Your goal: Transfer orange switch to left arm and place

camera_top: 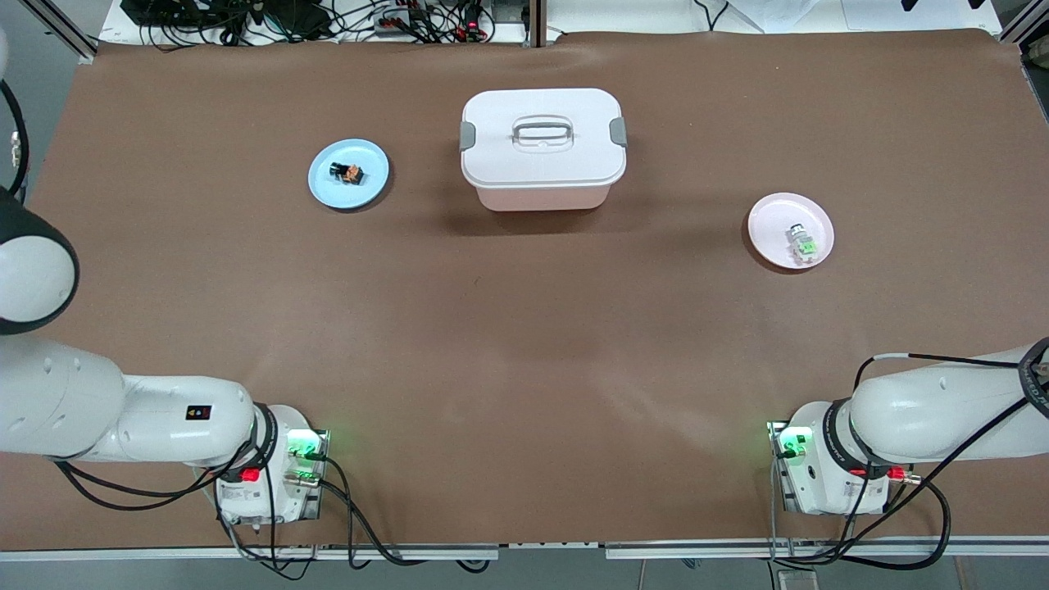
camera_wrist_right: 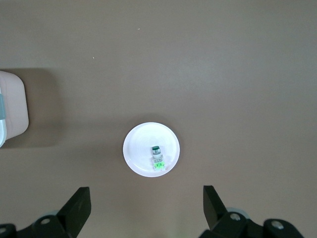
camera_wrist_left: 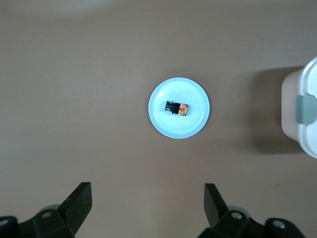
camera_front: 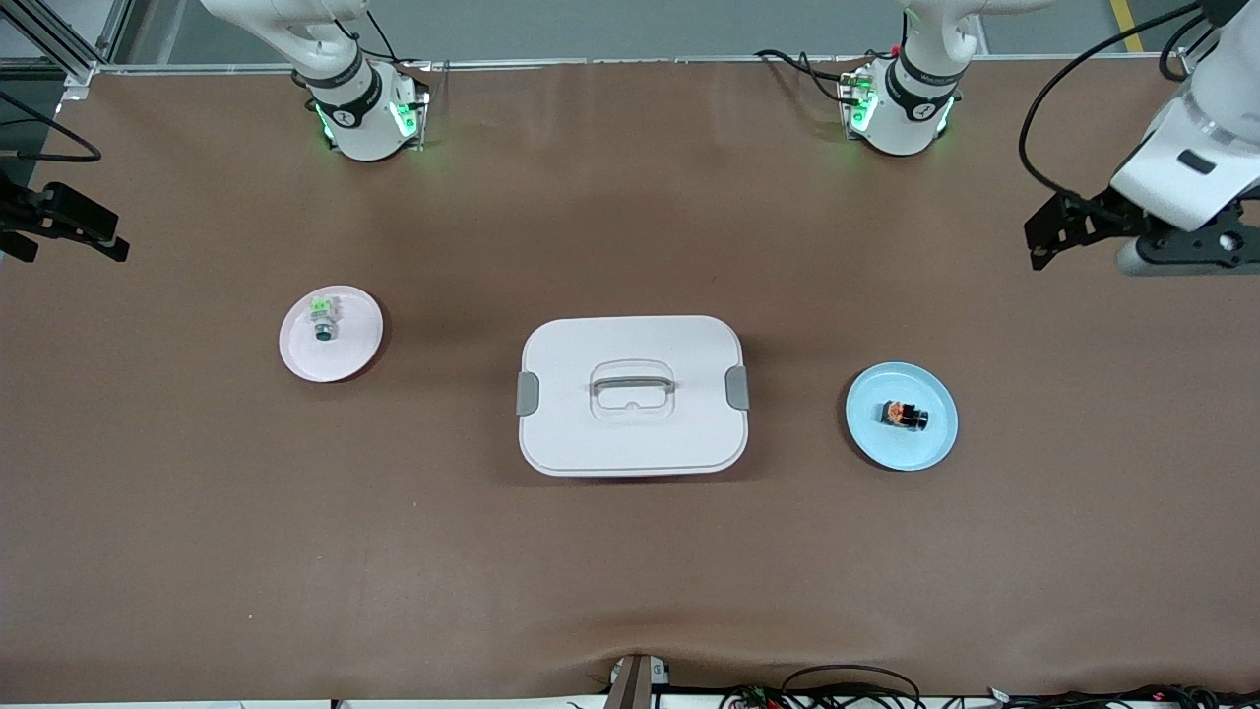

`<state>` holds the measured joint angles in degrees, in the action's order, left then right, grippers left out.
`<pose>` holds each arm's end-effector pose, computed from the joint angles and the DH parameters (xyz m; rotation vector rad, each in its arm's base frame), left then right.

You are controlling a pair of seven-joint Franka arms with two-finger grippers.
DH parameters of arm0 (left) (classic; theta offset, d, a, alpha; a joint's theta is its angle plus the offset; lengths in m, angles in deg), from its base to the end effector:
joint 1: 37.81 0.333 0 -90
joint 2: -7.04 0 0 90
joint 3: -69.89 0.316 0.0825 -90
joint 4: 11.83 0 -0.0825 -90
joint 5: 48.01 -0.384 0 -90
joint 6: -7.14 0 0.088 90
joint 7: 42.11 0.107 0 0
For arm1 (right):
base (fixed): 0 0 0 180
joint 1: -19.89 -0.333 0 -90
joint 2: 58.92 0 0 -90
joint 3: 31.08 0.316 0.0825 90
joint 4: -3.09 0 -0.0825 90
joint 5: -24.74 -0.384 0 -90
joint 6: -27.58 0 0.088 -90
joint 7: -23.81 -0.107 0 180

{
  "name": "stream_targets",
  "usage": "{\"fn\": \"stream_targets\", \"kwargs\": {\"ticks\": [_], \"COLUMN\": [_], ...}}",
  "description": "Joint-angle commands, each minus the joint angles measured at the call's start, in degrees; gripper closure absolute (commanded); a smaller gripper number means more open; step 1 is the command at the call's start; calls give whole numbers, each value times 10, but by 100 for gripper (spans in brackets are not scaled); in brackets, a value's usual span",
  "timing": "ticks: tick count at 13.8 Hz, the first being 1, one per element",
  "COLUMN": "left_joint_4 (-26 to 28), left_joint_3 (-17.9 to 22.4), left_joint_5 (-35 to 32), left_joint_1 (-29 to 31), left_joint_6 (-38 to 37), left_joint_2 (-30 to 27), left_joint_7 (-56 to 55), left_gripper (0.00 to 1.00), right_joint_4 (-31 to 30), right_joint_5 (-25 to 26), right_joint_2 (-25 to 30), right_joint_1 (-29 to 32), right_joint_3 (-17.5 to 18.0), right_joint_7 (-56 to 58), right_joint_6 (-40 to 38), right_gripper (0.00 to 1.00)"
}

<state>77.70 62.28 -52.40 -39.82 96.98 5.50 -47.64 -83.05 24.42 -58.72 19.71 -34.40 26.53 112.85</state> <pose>0.5398 -0.0843 0.6431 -3.0638 0.1072 -0.0649 0.5445 -0.0293 0.6507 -3.1352 0.0108 0.0179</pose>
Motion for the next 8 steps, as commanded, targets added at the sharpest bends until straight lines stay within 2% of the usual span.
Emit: {"fn": "stream_targets", "kwargs": {"ticks": [1,3,8], "left_joint_4": [41,46,42], "left_joint_3": [48,54,60], "left_joint_5": [33,34,34], "left_joint_1": [-26,-31,-36], "left_joint_6": [-2,-2,-21], "left_joint_2": [-40,-49,-54], "left_joint_7": [39,44,44], "left_gripper": [0,0,0], "right_joint_4": [-9,-9,-9], "right_joint_5": [-27,-46,-41], "right_joint_2": [12,12,12], "right_joint_1": [12,18,15], "right_joint_3": [7,6,9], "right_joint_7": [-14,-27,-18], "right_joint_6": [-6,-8,-7], "right_gripper": [0,0,0]}}
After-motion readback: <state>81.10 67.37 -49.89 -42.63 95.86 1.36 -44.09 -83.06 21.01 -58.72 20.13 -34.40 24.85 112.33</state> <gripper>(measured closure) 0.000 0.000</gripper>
